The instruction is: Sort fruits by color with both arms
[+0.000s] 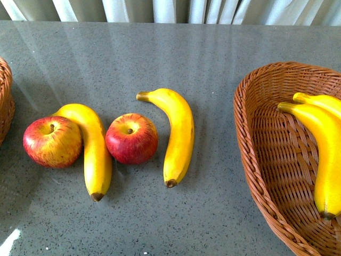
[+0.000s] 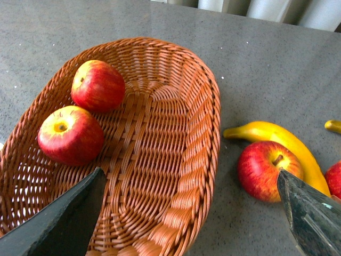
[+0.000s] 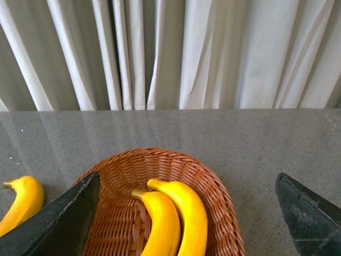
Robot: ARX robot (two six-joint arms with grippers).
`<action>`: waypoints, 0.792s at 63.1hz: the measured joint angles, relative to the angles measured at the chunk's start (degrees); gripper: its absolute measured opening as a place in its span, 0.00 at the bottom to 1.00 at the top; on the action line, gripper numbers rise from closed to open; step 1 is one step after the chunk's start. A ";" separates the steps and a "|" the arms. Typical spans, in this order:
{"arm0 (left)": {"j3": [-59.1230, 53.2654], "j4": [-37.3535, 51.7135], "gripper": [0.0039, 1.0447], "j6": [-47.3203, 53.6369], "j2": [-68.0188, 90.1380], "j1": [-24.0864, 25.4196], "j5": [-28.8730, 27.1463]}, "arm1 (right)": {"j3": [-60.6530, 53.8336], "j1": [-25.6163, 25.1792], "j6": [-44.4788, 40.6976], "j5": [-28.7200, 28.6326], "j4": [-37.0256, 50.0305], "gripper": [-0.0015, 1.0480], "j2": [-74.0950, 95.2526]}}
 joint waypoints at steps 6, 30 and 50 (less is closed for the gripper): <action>2.47 9.29 0.91 1.33 9.64 1.18 0.79 | 0.00 0.00 0.00 0.00 0.00 0.91 0.00; 14.78 33.81 0.91 14.12 47.45 -0.52 14.08 | 0.00 0.00 0.02 0.00 0.00 0.91 0.00; 19.43 32.22 0.91 32.13 57.70 -2.10 21.79 | 0.00 0.00 0.02 0.00 0.00 0.91 0.00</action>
